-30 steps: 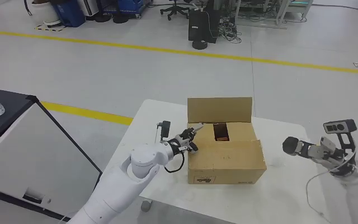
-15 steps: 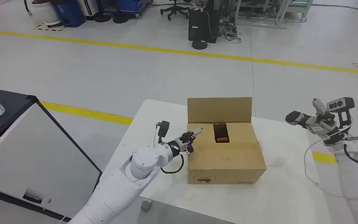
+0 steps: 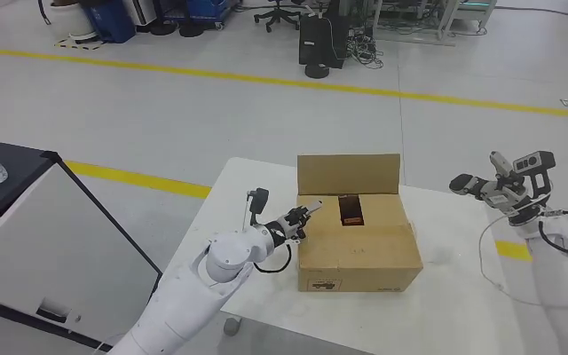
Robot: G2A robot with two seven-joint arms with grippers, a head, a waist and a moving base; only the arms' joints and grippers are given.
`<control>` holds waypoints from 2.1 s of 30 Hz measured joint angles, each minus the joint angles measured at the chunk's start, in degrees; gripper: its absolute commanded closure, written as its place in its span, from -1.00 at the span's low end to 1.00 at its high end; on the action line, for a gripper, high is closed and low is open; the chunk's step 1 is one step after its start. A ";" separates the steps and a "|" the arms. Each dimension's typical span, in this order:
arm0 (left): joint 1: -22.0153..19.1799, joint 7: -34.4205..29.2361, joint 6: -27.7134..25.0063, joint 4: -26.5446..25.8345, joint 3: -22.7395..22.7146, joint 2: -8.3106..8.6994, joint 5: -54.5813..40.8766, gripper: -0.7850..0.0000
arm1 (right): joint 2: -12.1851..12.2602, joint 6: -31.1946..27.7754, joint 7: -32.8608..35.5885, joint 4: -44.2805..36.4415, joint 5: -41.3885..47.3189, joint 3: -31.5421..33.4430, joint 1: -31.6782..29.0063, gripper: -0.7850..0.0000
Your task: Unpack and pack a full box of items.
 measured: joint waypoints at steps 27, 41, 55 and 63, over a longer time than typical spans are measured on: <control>0.00 0.00 0.00 0.00 0.00 0.00 0.00 -1.00 | -7.63 6.66 -10.59 27.27 0.12 -15.77 22.59 -1.00; 0.00 0.00 0.00 0.00 0.00 0.00 0.00 -1.00 | -11.79 2.51 -19.85 36.64 -4.95 -20.16 29.13 -1.00; 0.00 0.00 0.00 0.00 0.00 0.00 0.00 -1.00 | -15.80 5.92 -26.12 39.95 -8.89 -23.36 31.38 -1.00; 0.00 0.00 0.00 0.00 0.00 0.00 0.00 -1.00 | -18.03 8.84 -27.62 41.94 -12.19 -25.61 32.13 -1.00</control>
